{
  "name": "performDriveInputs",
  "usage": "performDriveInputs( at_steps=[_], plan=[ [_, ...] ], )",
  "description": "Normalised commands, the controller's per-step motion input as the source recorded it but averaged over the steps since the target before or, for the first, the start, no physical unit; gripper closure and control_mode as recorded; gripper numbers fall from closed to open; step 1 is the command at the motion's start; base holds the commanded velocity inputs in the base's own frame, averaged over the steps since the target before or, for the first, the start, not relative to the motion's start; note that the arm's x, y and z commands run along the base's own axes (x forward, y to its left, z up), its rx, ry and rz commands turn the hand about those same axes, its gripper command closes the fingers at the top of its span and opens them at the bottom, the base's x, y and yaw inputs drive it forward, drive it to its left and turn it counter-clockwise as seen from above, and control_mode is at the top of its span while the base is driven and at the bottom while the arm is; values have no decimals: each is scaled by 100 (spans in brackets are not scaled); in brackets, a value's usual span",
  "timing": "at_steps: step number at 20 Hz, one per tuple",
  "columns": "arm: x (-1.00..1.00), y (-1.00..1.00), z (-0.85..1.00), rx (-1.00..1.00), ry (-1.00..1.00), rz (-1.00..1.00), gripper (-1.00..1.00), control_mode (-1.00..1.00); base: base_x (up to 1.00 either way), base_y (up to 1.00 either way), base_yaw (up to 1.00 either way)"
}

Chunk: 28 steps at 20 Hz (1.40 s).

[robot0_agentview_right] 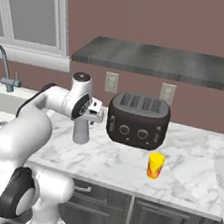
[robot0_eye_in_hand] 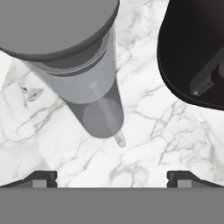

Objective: Place the pitcher and cup on the dining counter for serving.

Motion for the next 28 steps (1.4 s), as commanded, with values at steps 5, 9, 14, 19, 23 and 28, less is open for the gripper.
performDriveInputs(
  at_steps=[5, 9, 14, 19, 23, 28],
  plan=[
    [29, 7, -26, 7, 0, 6, -100, -100, 0, 0, 0],
    [30, 5, -24, 7, 0, 8, -100, -100, 0, 0, 0],
    [12, 1, -14, 0, 0, 4, 100, -100, 0, 0, 0],
    [1, 0, -2, 0, 0, 0, 100, -100, 0, 0, 0],
    [-2, 4, 0, 0, -1, 0, 100, -100, 0, 0, 0],
    [-29, 0, 17, 0, -17, 0, 100, -100, 0, 0, 0]
  ],
)
